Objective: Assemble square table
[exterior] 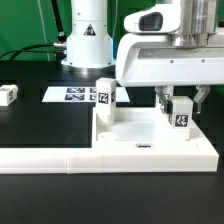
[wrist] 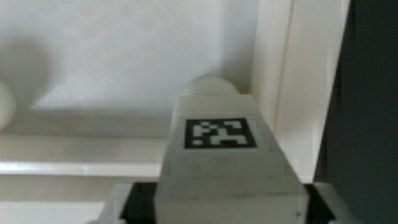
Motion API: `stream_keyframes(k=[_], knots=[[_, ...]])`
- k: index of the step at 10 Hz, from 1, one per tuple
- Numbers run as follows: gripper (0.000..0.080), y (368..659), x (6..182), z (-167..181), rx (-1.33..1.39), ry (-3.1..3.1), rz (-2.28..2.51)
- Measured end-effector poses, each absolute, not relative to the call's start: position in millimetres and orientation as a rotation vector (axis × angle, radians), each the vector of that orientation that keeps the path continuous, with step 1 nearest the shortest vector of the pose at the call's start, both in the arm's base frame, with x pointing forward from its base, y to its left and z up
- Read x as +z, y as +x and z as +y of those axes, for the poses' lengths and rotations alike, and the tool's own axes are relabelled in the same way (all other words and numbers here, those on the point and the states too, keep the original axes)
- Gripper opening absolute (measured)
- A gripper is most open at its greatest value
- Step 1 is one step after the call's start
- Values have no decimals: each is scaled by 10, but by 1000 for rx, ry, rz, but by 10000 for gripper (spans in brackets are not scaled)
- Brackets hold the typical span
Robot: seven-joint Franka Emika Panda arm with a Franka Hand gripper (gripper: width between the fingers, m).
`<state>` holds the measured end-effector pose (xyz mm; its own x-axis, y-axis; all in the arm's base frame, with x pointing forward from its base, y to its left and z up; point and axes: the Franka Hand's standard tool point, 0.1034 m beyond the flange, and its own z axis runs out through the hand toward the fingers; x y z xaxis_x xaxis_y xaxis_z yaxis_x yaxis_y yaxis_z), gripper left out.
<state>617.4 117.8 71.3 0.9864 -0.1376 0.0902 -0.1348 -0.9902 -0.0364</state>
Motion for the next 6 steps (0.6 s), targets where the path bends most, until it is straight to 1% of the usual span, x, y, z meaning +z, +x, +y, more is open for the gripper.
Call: stream_keyframes(k=[2,6], knots=[[289,6165,711,1150,-154,-3065,540],[304,6147,711,953,-159,-2982,983]])
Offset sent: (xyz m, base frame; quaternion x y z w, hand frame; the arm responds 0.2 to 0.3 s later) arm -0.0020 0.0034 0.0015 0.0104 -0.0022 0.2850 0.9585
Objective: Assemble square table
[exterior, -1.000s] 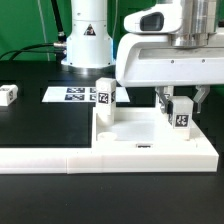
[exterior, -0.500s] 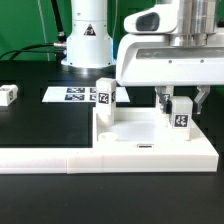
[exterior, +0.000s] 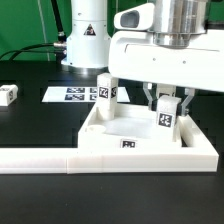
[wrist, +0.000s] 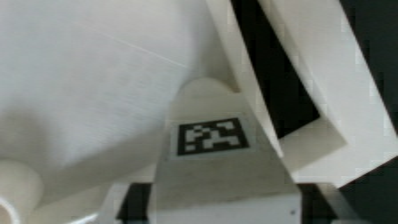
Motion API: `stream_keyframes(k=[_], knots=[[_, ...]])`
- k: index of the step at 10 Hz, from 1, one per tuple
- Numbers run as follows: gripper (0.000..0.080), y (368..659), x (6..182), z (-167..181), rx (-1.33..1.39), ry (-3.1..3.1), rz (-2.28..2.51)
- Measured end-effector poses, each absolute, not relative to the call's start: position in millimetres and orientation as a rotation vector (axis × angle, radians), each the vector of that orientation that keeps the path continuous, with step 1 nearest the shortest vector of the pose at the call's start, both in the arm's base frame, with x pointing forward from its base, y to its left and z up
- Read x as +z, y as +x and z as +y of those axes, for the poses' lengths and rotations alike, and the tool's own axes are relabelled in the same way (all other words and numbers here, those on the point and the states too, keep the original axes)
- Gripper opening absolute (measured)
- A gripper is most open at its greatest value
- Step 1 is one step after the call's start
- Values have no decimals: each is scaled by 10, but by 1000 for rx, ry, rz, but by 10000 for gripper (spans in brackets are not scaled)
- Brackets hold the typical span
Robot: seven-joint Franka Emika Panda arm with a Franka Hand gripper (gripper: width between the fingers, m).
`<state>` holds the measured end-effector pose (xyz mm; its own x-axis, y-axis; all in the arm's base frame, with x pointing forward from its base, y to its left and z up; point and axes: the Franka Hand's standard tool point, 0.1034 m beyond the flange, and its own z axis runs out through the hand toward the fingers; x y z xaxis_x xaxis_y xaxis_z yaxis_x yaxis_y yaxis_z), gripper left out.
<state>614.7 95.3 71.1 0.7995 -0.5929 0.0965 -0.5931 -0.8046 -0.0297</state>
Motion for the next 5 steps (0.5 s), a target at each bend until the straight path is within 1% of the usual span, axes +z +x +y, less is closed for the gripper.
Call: stream_keyframes(k=[2,4,5], knots=[[306,6130,713,845,168,2893,-1165],[308,6131,716,797,171,2867,-1210],[400,6132,716,806,170,2866,-1222]])
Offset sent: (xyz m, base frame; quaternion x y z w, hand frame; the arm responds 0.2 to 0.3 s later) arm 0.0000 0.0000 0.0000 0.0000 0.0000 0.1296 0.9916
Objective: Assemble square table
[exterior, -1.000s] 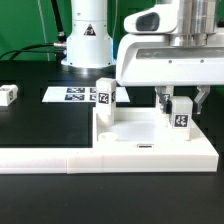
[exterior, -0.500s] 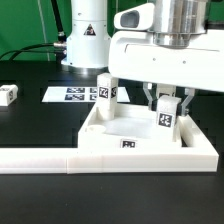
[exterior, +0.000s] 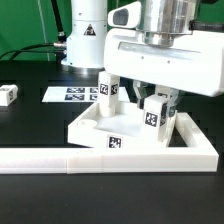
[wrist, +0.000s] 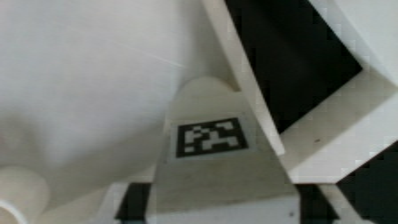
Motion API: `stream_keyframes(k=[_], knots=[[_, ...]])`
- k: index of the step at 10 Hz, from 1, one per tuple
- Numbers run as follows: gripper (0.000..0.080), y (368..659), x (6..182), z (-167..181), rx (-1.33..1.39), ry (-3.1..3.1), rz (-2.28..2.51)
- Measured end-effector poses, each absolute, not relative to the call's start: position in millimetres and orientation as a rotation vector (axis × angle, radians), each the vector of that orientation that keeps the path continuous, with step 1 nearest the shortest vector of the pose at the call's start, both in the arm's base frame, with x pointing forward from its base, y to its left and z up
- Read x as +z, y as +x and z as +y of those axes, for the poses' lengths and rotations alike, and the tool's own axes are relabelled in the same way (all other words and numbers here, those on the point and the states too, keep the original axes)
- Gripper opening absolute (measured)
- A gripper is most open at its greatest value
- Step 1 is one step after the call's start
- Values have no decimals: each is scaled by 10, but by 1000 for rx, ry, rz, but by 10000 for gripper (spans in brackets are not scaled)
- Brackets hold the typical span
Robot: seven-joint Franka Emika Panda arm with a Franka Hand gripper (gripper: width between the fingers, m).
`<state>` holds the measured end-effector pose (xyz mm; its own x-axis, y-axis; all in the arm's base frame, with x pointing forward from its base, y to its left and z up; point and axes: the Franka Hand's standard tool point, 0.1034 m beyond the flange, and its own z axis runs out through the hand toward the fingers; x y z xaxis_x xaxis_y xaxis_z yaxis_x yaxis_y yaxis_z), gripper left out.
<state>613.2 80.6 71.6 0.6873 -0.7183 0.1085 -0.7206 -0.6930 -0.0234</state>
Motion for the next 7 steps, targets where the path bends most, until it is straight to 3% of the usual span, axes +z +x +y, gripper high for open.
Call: stream_keyframes(k=[1,2,3,7], knots=[[536,6139,744,832,172,2902,-1134],[536,6148,792,852,173,2933,-1056],[614,6148,842,855,168,2966,-961],[649,5996,1079,701,4,3087,-438]])
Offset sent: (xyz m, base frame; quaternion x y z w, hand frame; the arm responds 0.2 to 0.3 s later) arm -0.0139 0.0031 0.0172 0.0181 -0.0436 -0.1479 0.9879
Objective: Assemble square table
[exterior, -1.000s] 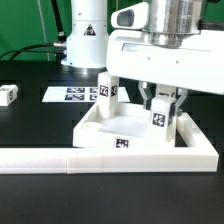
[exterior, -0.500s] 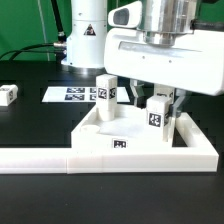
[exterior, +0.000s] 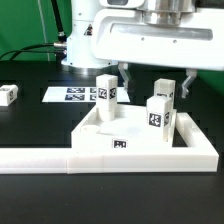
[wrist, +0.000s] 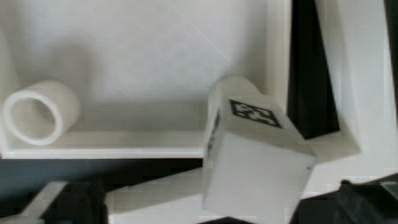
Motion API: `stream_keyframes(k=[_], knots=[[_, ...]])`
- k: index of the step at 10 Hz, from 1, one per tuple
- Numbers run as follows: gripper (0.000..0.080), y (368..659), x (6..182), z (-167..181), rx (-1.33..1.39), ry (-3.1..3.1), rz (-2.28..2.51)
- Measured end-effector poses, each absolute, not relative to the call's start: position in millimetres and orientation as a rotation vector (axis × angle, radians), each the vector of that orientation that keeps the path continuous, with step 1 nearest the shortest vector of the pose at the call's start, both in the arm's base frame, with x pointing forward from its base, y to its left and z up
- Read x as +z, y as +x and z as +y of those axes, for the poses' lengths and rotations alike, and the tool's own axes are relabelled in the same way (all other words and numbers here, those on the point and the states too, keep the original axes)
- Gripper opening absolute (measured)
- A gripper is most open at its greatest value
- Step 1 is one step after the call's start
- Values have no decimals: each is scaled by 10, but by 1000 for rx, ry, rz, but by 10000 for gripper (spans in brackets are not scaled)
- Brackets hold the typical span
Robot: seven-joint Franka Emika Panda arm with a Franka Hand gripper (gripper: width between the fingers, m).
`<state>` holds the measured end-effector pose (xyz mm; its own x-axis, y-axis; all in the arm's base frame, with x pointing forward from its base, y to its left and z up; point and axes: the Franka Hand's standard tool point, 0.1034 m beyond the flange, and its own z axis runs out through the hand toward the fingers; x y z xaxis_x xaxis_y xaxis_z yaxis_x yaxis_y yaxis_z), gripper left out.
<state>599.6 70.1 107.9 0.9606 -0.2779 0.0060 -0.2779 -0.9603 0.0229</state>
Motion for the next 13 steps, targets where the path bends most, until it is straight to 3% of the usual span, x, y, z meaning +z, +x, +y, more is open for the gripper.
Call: stream_keyframes(k=[6,11,13], knots=[[649,5945,1097,589,-44,3096,-379],[649,5761,1037,-90,-24,3113,-287],[649,5751,1012,-148,-20,3109,-297]])
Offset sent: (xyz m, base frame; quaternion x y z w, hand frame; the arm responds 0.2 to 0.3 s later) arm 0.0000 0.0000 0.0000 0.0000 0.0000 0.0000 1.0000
